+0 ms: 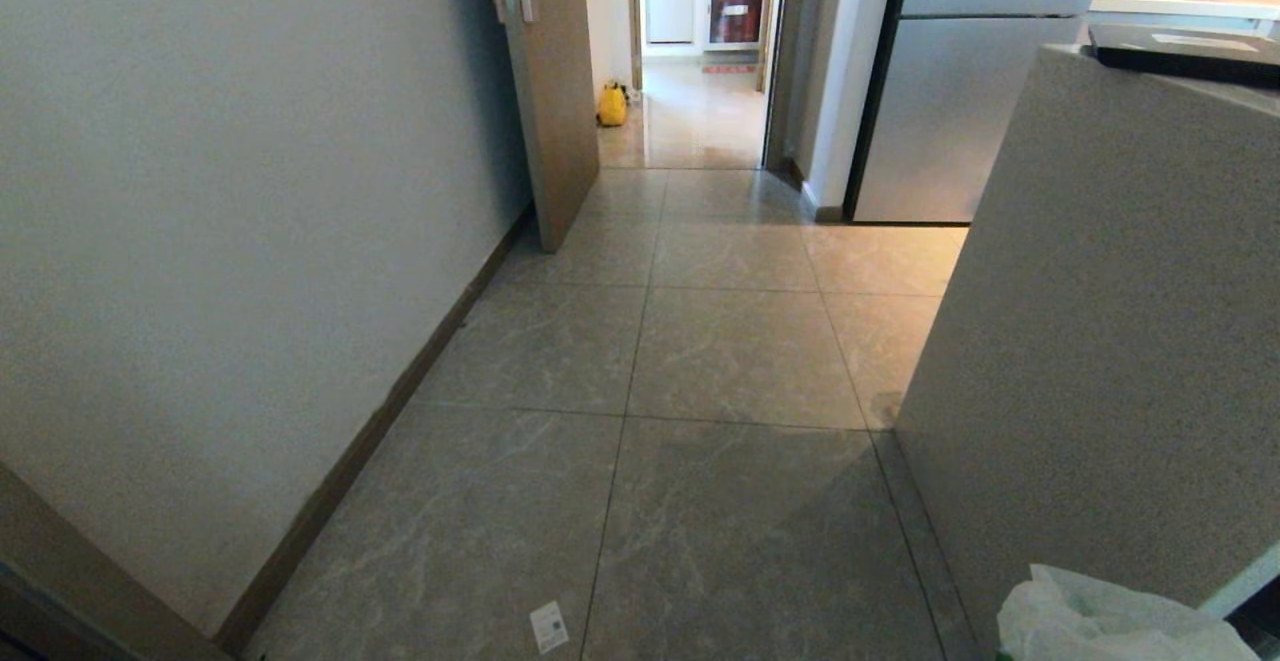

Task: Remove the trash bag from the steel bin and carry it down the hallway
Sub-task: Put the trash bag at the door

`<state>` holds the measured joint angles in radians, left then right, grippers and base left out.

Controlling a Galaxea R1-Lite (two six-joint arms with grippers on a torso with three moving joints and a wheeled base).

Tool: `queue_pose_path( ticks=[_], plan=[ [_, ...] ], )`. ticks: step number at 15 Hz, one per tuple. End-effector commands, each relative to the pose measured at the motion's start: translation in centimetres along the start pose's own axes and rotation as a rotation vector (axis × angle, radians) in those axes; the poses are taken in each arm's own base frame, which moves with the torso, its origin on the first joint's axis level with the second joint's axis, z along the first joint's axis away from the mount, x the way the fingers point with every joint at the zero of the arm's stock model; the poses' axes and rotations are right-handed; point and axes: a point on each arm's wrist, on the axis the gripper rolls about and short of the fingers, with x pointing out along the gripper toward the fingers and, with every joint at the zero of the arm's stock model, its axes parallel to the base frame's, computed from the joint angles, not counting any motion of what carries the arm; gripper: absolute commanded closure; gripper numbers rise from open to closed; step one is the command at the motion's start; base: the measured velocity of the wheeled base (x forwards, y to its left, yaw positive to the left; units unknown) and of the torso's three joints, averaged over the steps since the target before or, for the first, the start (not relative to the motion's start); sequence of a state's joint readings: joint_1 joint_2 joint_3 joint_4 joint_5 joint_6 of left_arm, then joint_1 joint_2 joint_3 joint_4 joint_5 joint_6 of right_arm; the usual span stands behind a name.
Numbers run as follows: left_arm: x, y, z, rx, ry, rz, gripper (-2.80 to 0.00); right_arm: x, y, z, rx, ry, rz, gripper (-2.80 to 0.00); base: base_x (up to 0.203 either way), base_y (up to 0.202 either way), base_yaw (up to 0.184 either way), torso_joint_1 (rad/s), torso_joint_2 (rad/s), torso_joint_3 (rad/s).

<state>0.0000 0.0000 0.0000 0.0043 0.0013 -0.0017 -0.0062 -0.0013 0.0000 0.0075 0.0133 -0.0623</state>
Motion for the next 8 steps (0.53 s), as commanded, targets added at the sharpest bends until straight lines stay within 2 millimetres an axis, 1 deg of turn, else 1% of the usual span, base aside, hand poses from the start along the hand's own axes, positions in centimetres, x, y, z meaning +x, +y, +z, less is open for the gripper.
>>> queue_pose_path(
  ticks=[1,8],
  plan=[
    [0.01,0.0,0.0,0.0,0.002,0.0,0.0,0.0,0.0,0.0,-0.001,0.0,0.001,0.0,0.189,0.0,-0.002,0.002,0.01,0.002],
    [0.01,0.0,0.0,0.0,0.002,0.0,0.0,0.0,0.0,0.0,-0.001,0.0,0.0,0.0,0.189,0.0,0.0,0.002,0.0,0.002]
  ],
)
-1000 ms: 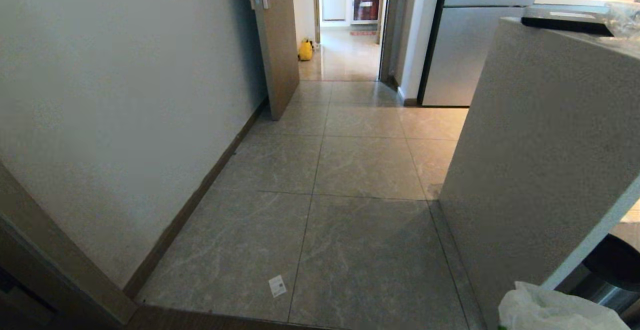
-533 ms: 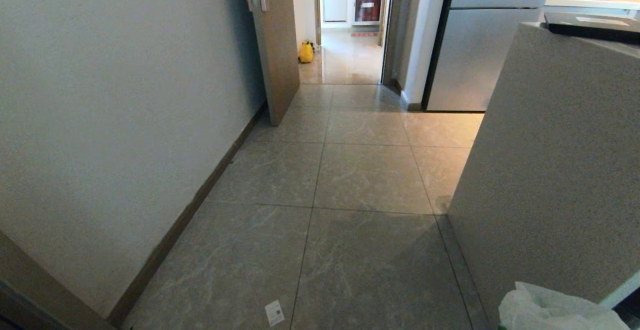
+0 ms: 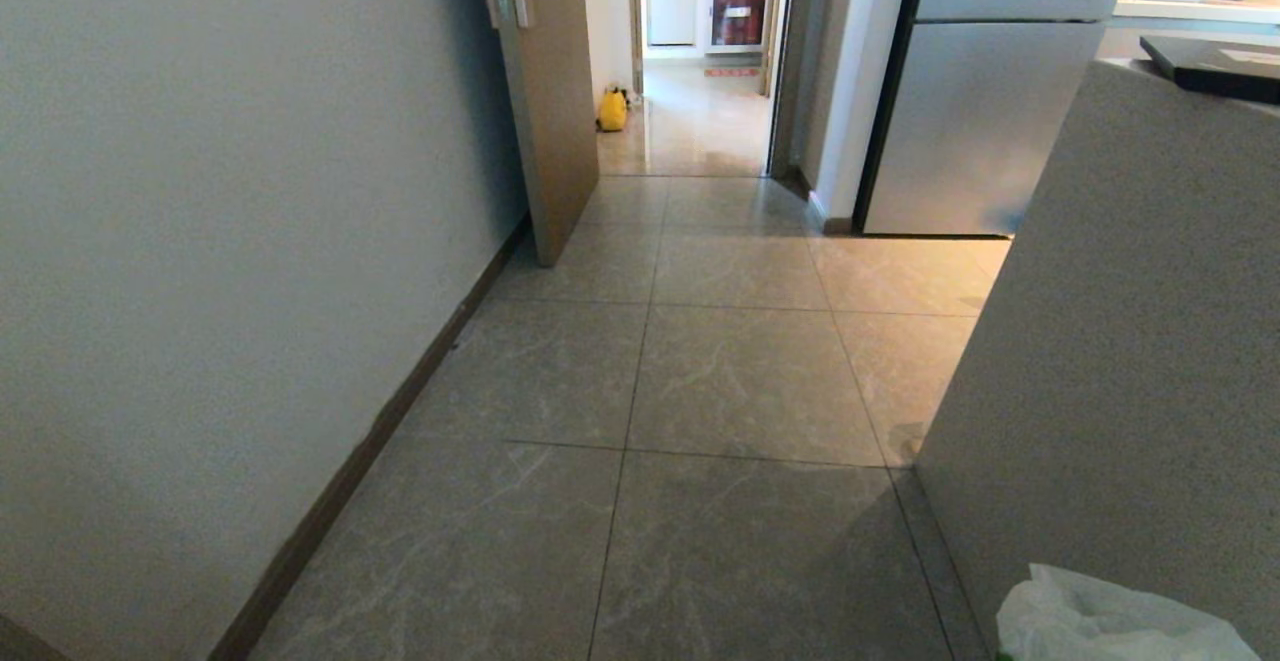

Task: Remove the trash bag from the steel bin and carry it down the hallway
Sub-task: Put the trash bag at the door

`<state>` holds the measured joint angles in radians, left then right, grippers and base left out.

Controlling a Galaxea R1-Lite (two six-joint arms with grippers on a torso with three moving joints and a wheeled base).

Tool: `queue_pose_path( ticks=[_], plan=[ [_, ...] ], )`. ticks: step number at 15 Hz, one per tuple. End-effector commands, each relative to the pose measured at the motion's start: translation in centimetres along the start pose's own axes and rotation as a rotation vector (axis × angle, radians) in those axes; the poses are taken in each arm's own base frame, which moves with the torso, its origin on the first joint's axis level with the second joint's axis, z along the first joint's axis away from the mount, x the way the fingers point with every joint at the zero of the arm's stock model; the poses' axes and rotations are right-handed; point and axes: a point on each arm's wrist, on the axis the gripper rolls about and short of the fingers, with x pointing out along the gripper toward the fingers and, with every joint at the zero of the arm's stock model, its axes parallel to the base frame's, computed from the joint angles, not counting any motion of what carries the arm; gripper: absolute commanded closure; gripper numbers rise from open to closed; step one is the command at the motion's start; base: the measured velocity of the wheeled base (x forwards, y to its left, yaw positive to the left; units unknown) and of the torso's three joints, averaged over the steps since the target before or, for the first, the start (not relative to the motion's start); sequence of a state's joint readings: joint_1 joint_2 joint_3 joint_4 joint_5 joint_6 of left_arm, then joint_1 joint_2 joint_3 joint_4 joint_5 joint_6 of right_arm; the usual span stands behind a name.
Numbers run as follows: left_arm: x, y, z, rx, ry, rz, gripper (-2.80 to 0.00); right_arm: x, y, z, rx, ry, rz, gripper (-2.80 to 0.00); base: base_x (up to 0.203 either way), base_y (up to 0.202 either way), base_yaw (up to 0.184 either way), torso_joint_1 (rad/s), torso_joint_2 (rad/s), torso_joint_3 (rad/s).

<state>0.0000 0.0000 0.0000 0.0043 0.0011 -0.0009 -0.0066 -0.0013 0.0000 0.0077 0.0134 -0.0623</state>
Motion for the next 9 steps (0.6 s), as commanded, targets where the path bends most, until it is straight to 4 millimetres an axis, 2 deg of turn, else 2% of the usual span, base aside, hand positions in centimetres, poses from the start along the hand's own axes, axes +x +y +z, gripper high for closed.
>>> queue_pose_path(
  ticks=[1,9],
  plan=[
    [0.01,0.0,0.0,-0.001,0.002,0.0,0.0,0.01,0.0,0.0,-0.001,0.001,0.001,0.0,0.188,0.0,-0.002,0.003,0.0,0.007],
    [0.01,0.0,0.0,-0.001,0.002,0.0,0.0,0.0,0.0,0.0,-0.001,0.0,0.001,0.0,0.189,0.0,0.0,0.002,0.0,0.003]
  ],
)
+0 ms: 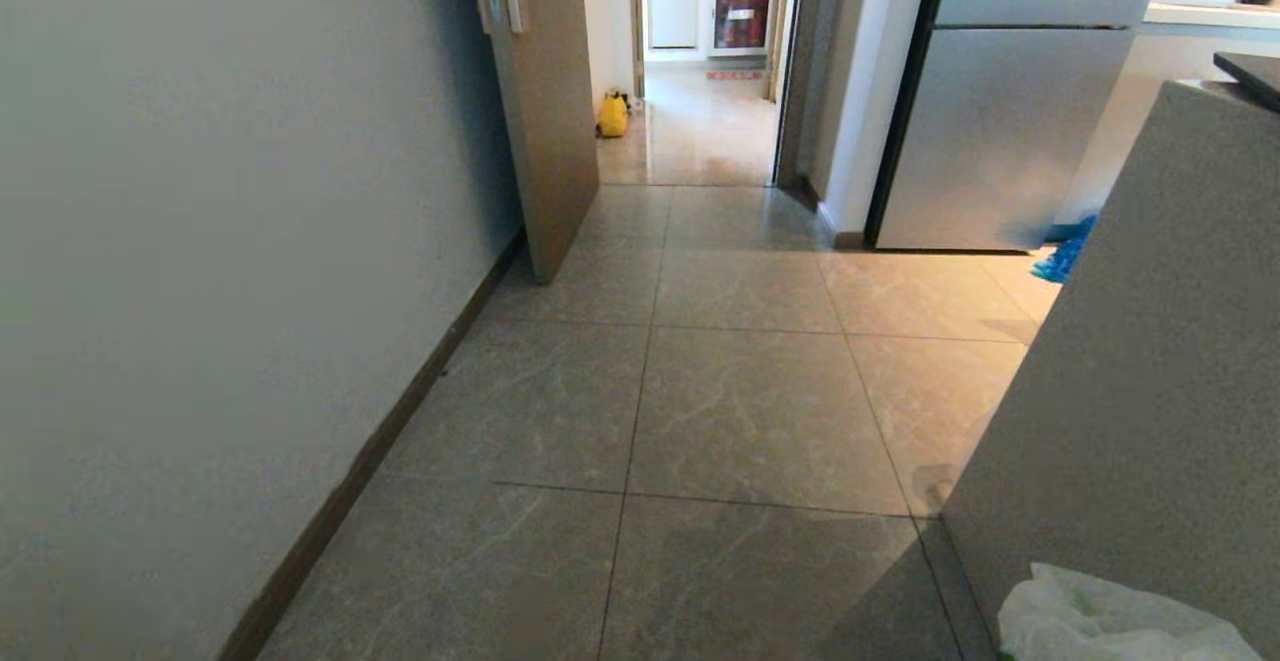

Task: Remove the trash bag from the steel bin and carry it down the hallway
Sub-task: Put the trash bag at the door

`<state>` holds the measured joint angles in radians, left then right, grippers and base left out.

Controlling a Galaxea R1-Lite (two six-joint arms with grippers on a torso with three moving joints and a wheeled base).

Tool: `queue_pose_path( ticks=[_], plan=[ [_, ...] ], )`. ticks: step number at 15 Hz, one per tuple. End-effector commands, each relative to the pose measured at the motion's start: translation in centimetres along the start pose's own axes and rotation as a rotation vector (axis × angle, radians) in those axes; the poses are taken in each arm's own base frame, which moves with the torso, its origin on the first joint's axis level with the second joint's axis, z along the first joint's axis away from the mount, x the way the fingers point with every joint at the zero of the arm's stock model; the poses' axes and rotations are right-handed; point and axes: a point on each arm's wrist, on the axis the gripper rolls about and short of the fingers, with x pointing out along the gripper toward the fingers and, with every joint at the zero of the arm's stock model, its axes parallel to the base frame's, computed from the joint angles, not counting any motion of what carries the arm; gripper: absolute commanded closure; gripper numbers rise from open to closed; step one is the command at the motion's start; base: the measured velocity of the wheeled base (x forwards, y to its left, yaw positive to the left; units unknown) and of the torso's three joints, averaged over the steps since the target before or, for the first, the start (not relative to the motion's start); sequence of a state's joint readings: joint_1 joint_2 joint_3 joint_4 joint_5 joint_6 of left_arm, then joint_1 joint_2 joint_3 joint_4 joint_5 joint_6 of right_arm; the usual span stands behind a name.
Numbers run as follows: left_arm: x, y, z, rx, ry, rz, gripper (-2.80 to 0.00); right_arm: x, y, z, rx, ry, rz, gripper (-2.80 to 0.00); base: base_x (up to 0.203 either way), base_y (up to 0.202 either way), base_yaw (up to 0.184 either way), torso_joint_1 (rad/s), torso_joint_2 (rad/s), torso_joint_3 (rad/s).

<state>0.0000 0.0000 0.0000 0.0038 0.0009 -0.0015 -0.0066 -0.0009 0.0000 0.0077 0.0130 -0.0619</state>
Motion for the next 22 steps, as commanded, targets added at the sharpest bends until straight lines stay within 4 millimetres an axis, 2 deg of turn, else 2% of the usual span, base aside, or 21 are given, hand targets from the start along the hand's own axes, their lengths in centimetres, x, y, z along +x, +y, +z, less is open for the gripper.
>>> queue_pose_path(
  ticks=[1,22],
  plan=[
    [0.0,0.0,-0.01,0.0,0.001,0.001,0.0,0.0,0.0,0.0,-0.001,-0.001,0.001,0.0,0.186,0.0,-0.001,0.002,0.01,-0.002],
    [0.01,0.0,0.0,-0.005,0.002,0.002,0.0,0.0,0.0,0.0,-0.001,-0.001,0.001,0.0,0.192,0.0,0.0,0.003,0.0,0.003]
  ],
)
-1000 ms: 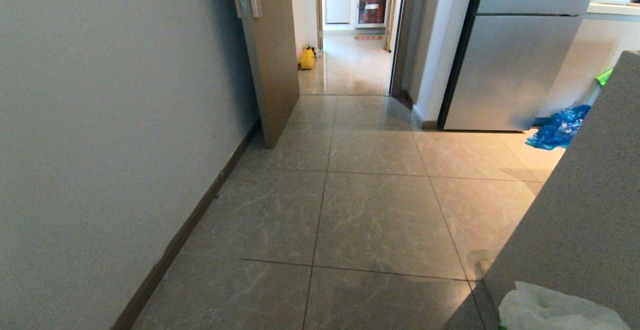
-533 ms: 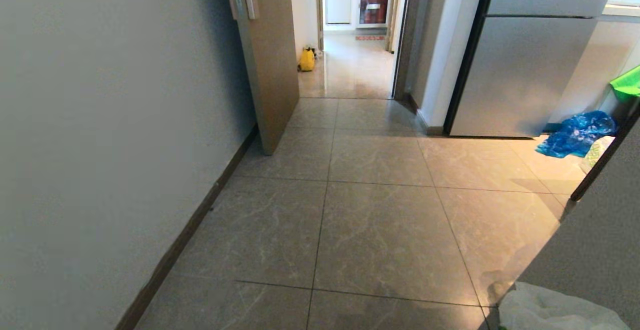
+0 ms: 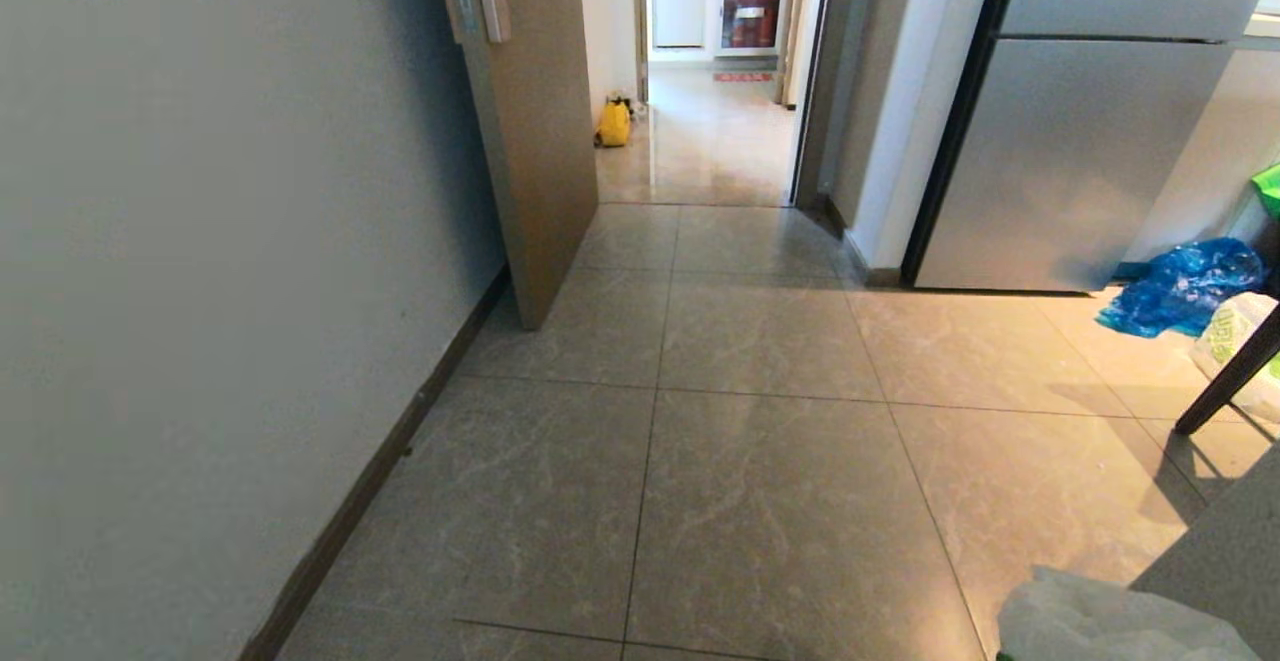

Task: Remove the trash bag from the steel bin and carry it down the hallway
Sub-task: Put the trash bag at the door

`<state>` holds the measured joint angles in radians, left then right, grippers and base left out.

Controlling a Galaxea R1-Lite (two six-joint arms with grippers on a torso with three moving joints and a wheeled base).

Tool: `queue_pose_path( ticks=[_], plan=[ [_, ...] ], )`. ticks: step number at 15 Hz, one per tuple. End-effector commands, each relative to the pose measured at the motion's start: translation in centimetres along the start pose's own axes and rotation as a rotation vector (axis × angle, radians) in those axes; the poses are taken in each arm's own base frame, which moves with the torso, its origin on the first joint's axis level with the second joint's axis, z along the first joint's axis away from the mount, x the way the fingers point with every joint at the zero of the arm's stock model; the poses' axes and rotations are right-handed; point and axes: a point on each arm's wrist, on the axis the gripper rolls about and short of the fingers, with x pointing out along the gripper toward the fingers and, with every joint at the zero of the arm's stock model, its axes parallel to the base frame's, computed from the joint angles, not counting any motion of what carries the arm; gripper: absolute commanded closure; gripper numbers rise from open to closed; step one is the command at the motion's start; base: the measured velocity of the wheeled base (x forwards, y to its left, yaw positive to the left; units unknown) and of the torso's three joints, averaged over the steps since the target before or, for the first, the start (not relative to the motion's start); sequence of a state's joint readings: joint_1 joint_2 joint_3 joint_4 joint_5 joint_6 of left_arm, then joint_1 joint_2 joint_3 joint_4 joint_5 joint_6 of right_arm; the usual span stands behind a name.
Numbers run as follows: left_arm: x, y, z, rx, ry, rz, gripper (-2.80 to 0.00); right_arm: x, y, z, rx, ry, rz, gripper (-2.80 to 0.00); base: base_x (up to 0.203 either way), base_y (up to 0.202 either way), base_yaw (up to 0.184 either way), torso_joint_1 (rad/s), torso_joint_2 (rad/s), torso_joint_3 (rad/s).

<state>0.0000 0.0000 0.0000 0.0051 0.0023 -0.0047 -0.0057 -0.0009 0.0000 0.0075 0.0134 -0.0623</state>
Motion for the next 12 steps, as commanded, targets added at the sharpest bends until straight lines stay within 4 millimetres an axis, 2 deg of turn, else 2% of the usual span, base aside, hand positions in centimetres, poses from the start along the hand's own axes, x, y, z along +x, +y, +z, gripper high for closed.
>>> queue_pose_path(
  ticks=[1,12],
  plan=[
    [0.01,0.0,0.01,-0.001,0.0,0.001,0.0,-0.01,0.0,0.0,-0.001,-0.001,0.0,0.0,0.19,0.0,0.0,0.006,0.0,0.0],
    [0.01,0.0,0.01,0.0,0.001,0.001,0.0,-0.01,0.0,0.0,-0.001,0.0,-0.001,0.0,0.19,0.0,0.0,0.002,0.0,0.003]
  ],
)
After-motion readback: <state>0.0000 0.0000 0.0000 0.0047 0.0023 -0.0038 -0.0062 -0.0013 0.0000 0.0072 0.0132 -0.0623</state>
